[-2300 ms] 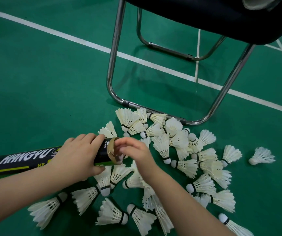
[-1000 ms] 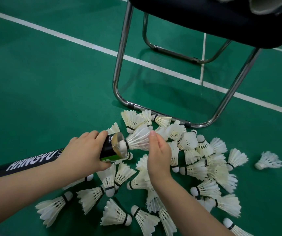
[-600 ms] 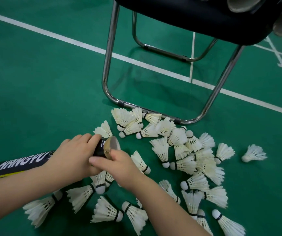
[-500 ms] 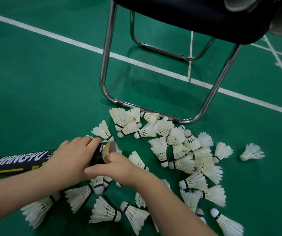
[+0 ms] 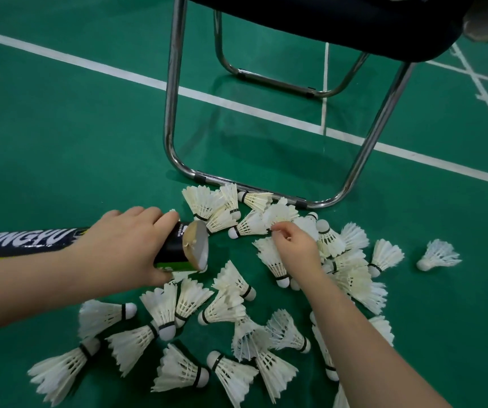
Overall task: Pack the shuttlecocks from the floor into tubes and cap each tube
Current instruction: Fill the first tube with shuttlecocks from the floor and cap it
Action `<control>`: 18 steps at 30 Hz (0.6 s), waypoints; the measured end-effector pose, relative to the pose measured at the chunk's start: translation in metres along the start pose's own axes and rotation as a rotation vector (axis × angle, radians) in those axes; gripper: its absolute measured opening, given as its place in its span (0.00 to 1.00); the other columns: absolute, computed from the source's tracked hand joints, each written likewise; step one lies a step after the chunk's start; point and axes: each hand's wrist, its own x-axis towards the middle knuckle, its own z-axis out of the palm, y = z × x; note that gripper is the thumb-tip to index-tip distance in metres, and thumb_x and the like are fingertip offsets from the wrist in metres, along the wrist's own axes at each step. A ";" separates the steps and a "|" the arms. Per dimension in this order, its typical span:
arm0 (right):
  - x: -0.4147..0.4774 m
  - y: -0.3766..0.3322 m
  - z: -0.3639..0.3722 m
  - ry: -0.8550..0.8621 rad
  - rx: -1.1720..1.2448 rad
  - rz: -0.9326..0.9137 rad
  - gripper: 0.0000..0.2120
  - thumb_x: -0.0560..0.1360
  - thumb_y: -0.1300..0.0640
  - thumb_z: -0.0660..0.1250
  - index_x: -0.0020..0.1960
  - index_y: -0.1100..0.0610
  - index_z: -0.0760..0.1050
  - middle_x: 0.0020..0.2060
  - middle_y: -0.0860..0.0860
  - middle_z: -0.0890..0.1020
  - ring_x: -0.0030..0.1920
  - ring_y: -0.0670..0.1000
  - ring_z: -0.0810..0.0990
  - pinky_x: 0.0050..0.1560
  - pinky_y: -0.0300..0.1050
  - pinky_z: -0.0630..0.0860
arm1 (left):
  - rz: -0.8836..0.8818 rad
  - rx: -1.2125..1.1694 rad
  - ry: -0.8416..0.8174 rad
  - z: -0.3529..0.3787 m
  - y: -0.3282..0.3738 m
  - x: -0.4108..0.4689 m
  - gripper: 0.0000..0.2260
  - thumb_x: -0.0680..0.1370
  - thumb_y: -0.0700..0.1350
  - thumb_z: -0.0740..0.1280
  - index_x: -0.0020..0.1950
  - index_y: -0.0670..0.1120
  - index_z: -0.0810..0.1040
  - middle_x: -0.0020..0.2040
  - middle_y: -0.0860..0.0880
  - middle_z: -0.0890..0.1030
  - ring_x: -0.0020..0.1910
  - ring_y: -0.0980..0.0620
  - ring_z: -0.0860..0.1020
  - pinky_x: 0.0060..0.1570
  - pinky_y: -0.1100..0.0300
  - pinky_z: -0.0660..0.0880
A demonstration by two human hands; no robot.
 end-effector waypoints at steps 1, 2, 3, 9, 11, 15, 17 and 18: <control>0.006 0.008 -0.001 0.025 -0.074 -0.007 0.13 0.77 0.55 0.58 0.60 0.51 0.74 0.49 0.48 0.77 0.39 0.45 0.72 0.36 0.39 0.67 | 0.012 0.001 0.003 -0.005 0.001 0.004 0.30 0.66 0.67 0.64 0.62 0.54 0.62 0.51 0.55 0.72 0.50 0.52 0.72 0.49 0.58 0.71; 0.010 0.013 -0.001 0.040 -0.153 -0.026 0.14 0.77 0.55 0.59 0.62 0.50 0.73 0.54 0.49 0.76 0.43 0.46 0.73 0.40 0.40 0.69 | 0.019 0.001 0.005 -0.010 0.003 0.009 0.29 0.66 0.67 0.64 0.61 0.54 0.63 0.51 0.55 0.72 0.50 0.52 0.72 0.48 0.57 0.71; 0.013 0.017 -0.001 0.037 -0.241 -0.051 0.16 0.77 0.56 0.59 0.64 0.50 0.71 0.59 0.49 0.74 0.49 0.48 0.74 0.46 0.42 0.71 | 0.026 0.003 0.001 -0.014 0.006 0.015 0.29 0.66 0.66 0.64 0.60 0.53 0.63 0.51 0.54 0.72 0.50 0.52 0.72 0.48 0.57 0.71; 0.018 0.021 0.009 -0.064 -0.738 -0.278 0.19 0.78 0.54 0.57 0.68 0.50 0.66 0.65 0.51 0.68 0.62 0.53 0.66 0.60 0.48 0.67 | 0.062 0.003 -0.013 -0.023 0.026 0.040 0.28 0.67 0.65 0.65 0.59 0.52 0.62 0.48 0.53 0.69 0.47 0.51 0.69 0.47 0.56 0.70; 0.017 0.021 0.009 -0.044 -0.819 -0.302 0.16 0.78 0.52 0.57 0.64 0.50 0.71 0.63 0.51 0.70 0.61 0.54 0.66 0.59 0.50 0.66 | 0.052 -0.030 0.002 -0.023 0.030 0.043 0.27 0.66 0.65 0.66 0.58 0.53 0.62 0.46 0.54 0.67 0.45 0.52 0.67 0.47 0.56 0.70; 0.011 0.013 -0.005 0.015 -0.809 -0.286 0.14 0.78 0.49 0.57 0.57 0.50 0.77 0.58 0.50 0.72 0.60 0.53 0.66 0.58 0.49 0.64 | 0.010 -0.132 0.018 -0.017 0.033 0.040 0.27 0.66 0.64 0.68 0.57 0.52 0.64 0.45 0.54 0.69 0.44 0.51 0.69 0.44 0.56 0.70; 0.006 0.002 -0.018 0.032 -0.742 -0.252 0.13 0.77 0.47 0.58 0.54 0.49 0.79 0.58 0.48 0.73 0.60 0.53 0.66 0.59 0.50 0.62 | -0.016 -0.184 0.018 -0.011 0.033 0.037 0.27 0.65 0.64 0.68 0.57 0.52 0.64 0.45 0.54 0.71 0.44 0.52 0.71 0.44 0.56 0.73; 0.004 -0.005 -0.024 0.032 -0.708 -0.237 0.13 0.76 0.47 0.59 0.53 0.48 0.79 0.58 0.48 0.74 0.61 0.52 0.66 0.59 0.50 0.62 | -0.030 -0.202 0.015 -0.009 0.033 0.035 0.27 0.65 0.64 0.68 0.56 0.52 0.64 0.45 0.54 0.71 0.43 0.52 0.72 0.44 0.56 0.74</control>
